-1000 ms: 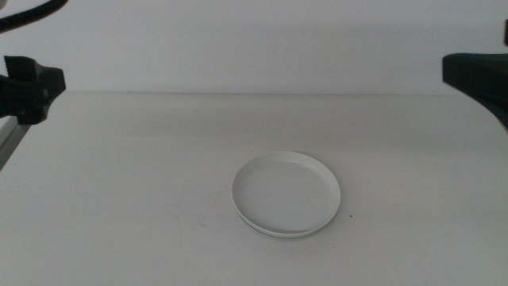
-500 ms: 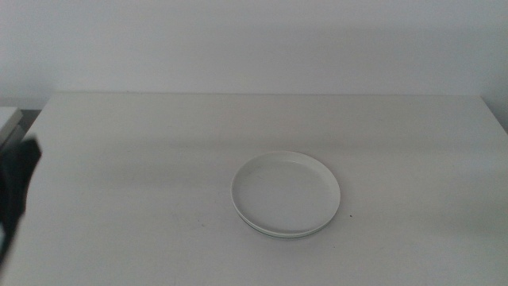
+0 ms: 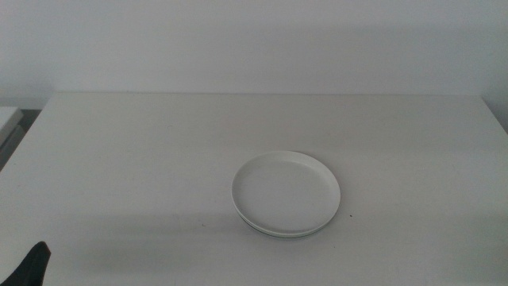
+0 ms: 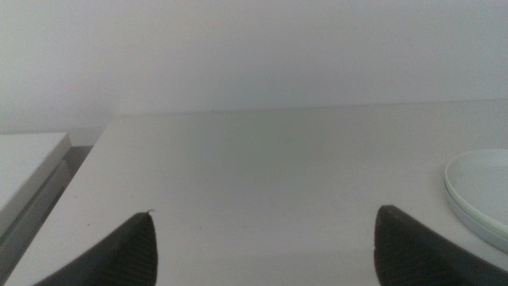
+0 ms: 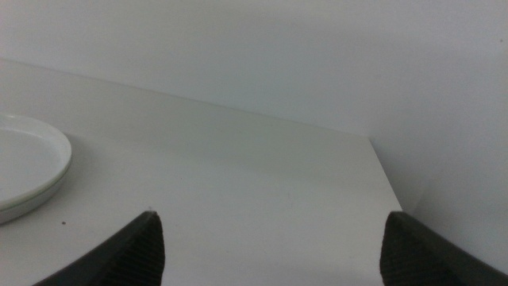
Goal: Stack the three bowls on top of each other.
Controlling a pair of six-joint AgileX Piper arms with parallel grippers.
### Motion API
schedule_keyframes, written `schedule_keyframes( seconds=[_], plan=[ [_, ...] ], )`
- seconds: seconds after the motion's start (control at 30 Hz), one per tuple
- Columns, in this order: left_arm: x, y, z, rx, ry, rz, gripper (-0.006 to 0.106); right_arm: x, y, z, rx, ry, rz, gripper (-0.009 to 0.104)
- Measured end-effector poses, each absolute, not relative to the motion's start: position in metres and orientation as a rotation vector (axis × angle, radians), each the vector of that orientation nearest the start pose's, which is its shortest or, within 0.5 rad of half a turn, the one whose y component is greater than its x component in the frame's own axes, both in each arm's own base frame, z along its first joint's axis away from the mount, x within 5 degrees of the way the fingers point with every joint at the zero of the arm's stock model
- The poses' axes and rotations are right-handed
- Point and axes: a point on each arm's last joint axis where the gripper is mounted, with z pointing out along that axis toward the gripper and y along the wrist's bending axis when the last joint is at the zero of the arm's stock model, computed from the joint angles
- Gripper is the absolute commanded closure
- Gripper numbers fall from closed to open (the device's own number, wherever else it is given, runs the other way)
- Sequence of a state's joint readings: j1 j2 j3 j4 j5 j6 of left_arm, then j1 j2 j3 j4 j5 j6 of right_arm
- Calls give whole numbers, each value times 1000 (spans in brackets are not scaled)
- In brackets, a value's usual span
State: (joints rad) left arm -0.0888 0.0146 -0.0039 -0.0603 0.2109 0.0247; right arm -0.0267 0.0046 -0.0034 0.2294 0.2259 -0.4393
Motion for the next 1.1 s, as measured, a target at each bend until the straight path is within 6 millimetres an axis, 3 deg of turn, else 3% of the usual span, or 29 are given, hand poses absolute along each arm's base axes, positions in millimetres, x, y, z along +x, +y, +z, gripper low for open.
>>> schedule_keyframes(
  seconds=[0.63,0.9,1.1],
  plan=[
    [56,-6,198,52,1646,-102,7,56,3,195,-206,1690,-151,2],
    [56,-6,199,52,1644,-102,7,56,-1,197,-40,1676,-66,2],
    [56,-6,199,51,1642,-102,7,57,-1,201,-11,1624,-49,2]
  ],
)
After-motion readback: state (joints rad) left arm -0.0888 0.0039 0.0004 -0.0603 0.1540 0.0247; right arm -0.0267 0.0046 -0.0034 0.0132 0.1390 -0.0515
